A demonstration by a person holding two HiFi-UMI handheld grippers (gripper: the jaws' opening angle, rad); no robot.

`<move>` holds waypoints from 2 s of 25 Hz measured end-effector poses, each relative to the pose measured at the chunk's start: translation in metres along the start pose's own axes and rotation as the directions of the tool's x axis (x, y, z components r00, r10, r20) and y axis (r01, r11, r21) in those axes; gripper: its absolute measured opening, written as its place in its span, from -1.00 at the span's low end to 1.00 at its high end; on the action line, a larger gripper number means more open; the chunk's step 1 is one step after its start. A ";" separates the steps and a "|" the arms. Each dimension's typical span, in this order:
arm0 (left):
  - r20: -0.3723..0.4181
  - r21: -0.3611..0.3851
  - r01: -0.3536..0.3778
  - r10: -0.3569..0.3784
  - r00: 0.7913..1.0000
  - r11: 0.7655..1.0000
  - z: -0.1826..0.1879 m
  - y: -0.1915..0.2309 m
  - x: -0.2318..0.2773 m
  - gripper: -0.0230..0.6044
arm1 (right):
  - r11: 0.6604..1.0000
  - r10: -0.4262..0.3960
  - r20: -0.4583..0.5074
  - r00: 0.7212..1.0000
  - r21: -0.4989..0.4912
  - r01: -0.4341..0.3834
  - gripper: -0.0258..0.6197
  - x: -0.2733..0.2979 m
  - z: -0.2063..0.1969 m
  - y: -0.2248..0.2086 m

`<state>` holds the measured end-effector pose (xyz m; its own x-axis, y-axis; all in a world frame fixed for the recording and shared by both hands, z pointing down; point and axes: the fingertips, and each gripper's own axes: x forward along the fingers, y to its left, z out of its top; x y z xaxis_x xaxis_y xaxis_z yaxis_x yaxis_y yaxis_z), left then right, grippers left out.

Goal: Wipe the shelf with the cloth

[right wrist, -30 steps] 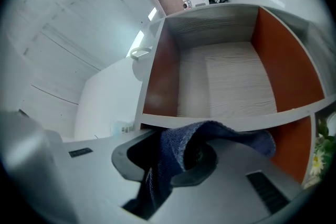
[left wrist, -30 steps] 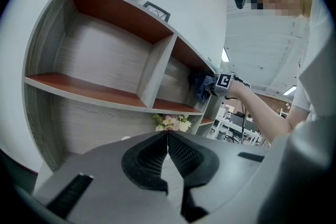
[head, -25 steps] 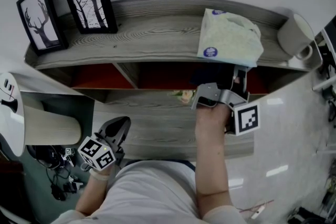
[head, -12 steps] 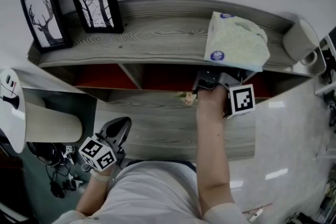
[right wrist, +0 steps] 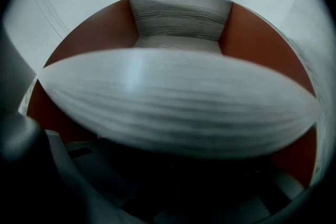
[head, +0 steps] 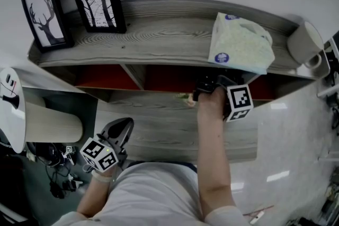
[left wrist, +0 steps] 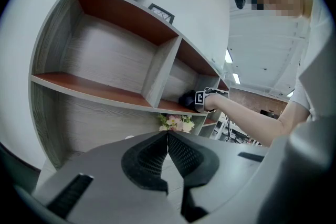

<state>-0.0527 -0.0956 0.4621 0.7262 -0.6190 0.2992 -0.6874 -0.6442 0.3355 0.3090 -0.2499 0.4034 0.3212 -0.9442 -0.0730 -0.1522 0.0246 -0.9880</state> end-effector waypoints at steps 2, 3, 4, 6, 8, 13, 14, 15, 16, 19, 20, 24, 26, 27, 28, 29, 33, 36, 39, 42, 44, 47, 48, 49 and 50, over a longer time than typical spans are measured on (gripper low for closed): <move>0.001 -0.001 0.000 0.000 1.000 1.000 0.000 0.000 0.000 -0.88 | 1.000 -0.003 0.001 1.000 0.018 0.003 -0.70 0.001 0.000 -0.003; 0.001 -0.002 0.000 0.000 1.000 1.000 0.000 0.000 -0.001 -0.88 | 1.000 -0.003 0.002 1.000 0.028 0.003 -0.70 0.002 -0.001 -0.004; 0.002 -0.003 -0.001 0.001 1.000 1.000 0.000 0.000 -0.001 -0.87 | 0.999 -0.005 0.000 1.000 0.039 0.005 -0.71 0.002 -0.003 -0.005; 0.004 -0.006 0.000 0.000 1.000 1.000 -0.001 0.000 -0.001 -0.88 | 0.999 -0.019 -0.008 1.000 0.050 0.019 -0.70 0.002 -0.008 -0.006; 0.006 -0.008 0.001 -0.001 1.000 1.000 -0.002 0.000 -0.002 -0.88 | 0.998 -0.028 -0.024 0.999 0.054 0.029 -0.70 0.002 -0.015 -0.005; 0.014 -0.011 -0.005 0.005 1.000 1.000 -0.001 0.001 -0.004 -0.87 | 0.997 -0.033 -0.099 0.995 0.061 0.040 -0.71 -0.001 -0.044 -0.004; 0.016 -0.013 -0.008 0.008 1.000 1.000 -0.001 0.001 -0.005 -0.88 | 0.997 -0.031 -0.114 0.993 0.063 0.038 -0.71 -0.001 -0.051 -0.003; 0.018 -0.014 -0.011 0.011 1.000 1.000 -0.001 0.002 -0.007 -0.87 | 0.997 -0.028 -0.129 0.991 0.063 0.036 -0.70 -0.002 -0.059 -0.002; 0.021 -0.016 -0.014 0.015 1.000 1.000 -0.001 0.003 -0.008 -0.87 | 0.997 -0.025 -0.143 0.989 0.062 0.034 -0.71 -0.003 -0.066 0.000; 0.030 -0.022 -0.026 0.027 0.999 0.999 -0.002 0.005 -0.013 -0.87 | 0.998 -0.015 -0.183 0.983 0.061 0.026 -0.71 -0.005 -0.089 0.004; 0.032 -0.024 -0.031 0.032 0.999 0.999 -0.002 0.006 -0.014 -0.87 | 0.998 -0.011 -0.197 0.980 0.061 0.024 -0.70 -0.006 -0.096 0.005; 0.045 -0.035 -0.049 0.051 0.998 0.998 -0.003 0.011 -0.022 -0.87 | 0.999 0.005 -0.273 0.962 0.054 0.010 -0.71 -0.010 -0.131 0.011; 0.051 -0.039 -0.059 0.061 0.997 0.998 -0.003 0.012 -0.025 -0.88 | 0.998 0.017 -0.307 0.951 0.055 0.000 -0.71 -0.012 -0.148 0.014; 0.054 -0.041 -0.063 0.065 0.996 0.997 -0.003 0.013 -0.027 -0.87 | 0.998 0.023 -0.322 0.947 0.056 -0.005 -0.71 -0.013 -0.155 0.015; 0.056 -0.043 -0.067 0.070 0.996 0.997 -0.004 0.014 -0.029 -0.88 | 0.998 0.029 -0.335 0.942 0.054 -0.012 -0.71 -0.014 -0.162 0.017; 0.059 -0.045 -0.071 0.074 0.996 0.996 -0.004 0.014 -0.030 -0.88 | 0.999 0.035 -0.347 0.937 0.050 -0.019 -0.71 -0.015 -0.168 0.019; 0.068 -0.054 -0.086 0.090 0.994 0.995 -0.006 0.018 -0.037 -0.88 | 0.998 0.060 -0.407 0.911 0.024 -0.055 -0.71 -0.018 -0.195 0.028; 0.073 -0.057 -0.094 0.098 0.992 0.994 -0.006 0.019 -0.040 -0.87 | 0.996 0.083 -0.477 0.875 0.022 -0.082 -0.70 -0.021 -0.218 0.033; 0.080 -0.060 -0.098 0.103 0.991 0.993 -0.006 0.019 -0.042 -0.87 | 0.995 0.093 -0.535 0.840 0.014 -0.102 -0.70 -0.025 -0.235 0.037; 0.089 -0.059 -0.101 0.106 0.990 0.993 -0.004 0.021 -0.045 -0.88 | 0.991 0.101 -0.570 0.815 -0.019 -0.136 -0.70 -0.026 -0.246 0.045; 0.093 -0.056 -0.103 0.108 0.990 0.993 -0.004 0.023 -0.046 -0.88 | 0.984 0.112 -0.590 0.799 -0.049 -0.174 -0.70 -0.027 -0.250 0.053; 0.086 -0.059 -0.107 0.112 0.990 0.993 -0.004 0.023 -0.046 -0.87 | 0.973 0.132 -0.602 0.787 -0.072 -0.218 -0.70 -0.027 -0.252 0.064; 0.084 -0.059 -0.107 0.112 0.990 0.992 -0.004 0.023 -0.046 -0.87 | 0.970 0.145 -0.600 0.787 -0.070 -0.233 -0.70 -0.027 -0.252 0.068; 0.083 -0.059 -0.107 0.112 0.990 0.992 -0.004 0.023 -0.046 -0.87 | 0.965 0.163 -0.596 0.786 -0.069 -0.252 -0.70 -0.026 -0.251 0.074; 0.083 -0.059 -0.107 0.112 0.990 0.992 -0.004 0.024 -0.046 -0.87 | 0.959 0.183 -0.590 0.786 -0.069 -0.275 -0.70 -0.026 -0.249 0.080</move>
<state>-0.1019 -0.0807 0.4599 0.6409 -0.7224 0.2596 -0.7592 -0.5464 0.3537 0.0556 -0.3054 0.3603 -0.3270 -0.9317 -0.1582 -0.2989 0.2608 -0.9179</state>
